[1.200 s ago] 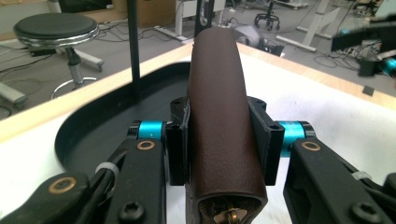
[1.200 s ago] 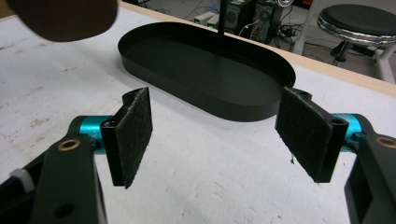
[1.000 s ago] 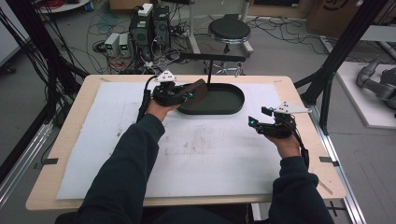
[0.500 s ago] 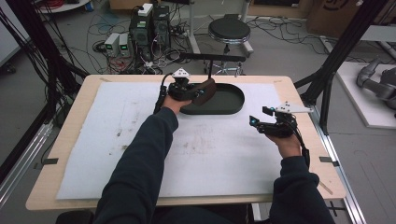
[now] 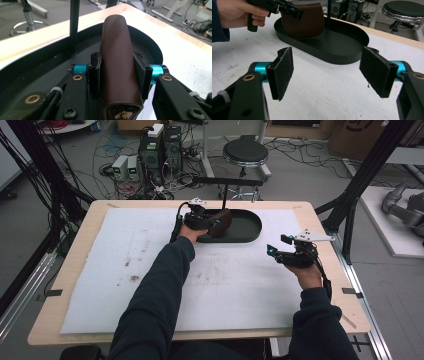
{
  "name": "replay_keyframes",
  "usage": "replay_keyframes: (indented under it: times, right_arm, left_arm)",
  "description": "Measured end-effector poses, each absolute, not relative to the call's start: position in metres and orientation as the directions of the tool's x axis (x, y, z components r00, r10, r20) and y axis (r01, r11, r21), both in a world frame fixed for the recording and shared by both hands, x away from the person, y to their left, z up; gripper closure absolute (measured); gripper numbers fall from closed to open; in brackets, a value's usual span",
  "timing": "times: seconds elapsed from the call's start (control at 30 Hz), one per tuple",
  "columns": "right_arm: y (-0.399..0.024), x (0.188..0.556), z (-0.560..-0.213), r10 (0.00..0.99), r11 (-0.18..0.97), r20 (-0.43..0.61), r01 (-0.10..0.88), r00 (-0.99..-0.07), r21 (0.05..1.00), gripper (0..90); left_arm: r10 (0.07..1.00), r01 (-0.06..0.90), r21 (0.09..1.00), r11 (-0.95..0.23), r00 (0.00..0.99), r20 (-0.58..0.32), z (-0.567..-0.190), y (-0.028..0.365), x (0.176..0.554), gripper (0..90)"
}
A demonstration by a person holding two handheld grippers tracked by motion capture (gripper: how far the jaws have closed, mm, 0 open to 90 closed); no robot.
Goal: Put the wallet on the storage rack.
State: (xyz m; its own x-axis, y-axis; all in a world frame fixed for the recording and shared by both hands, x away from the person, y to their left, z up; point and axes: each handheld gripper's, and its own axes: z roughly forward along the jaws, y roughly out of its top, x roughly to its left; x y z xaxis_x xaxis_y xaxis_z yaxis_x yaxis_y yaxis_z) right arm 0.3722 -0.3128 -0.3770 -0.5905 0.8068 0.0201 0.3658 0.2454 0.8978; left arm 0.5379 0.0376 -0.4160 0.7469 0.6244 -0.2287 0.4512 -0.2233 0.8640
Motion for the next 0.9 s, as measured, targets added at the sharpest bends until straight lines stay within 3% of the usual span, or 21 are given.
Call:
replay_keyframes:
  times: [0.17,0.27,0.47,0.77,0.9]
  right_arm:
    - [-0.313,0.372,-0.377,0.809,0.245,0.020,0.369,-0.587,0.896,27.7]
    - [-0.313,0.372,-0.377,0.807,0.248,0.018,0.365,-0.590,0.897,27.7]
    - [-0.312,0.372,-0.379,0.807,0.253,0.015,0.369,-0.590,0.895,27.7]
    - [-0.305,0.371,-0.382,0.805,0.305,-0.033,0.365,-0.593,0.880,27.6]
    - [-0.303,0.372,-0.384,0.798,0.315,-0.034,0.368,-0.601,0.875,27.4]
  left_arm:
    - [0.631,0.447,0.864,-0.234,0.745,-0.215,-0.418,0.035,0.537,61.6]
    - [0.683,0.439,0.864,-0.247,0.712,-0.166,-0.413,0.039,0.536,49.2]
    - [0.738,0.413,0.881,-0.231,0.664,-0.118,-0.400,0.061,0.529,43.4]
    - [0.743,0.381,0.914,-0.138,0.650,-0.159,-0.383,0.098,0.502,42.2]
    - [0.744,0.360,0.927,-0.102,0.646,-0.169,-0.378,0.117,0.481,34.1]
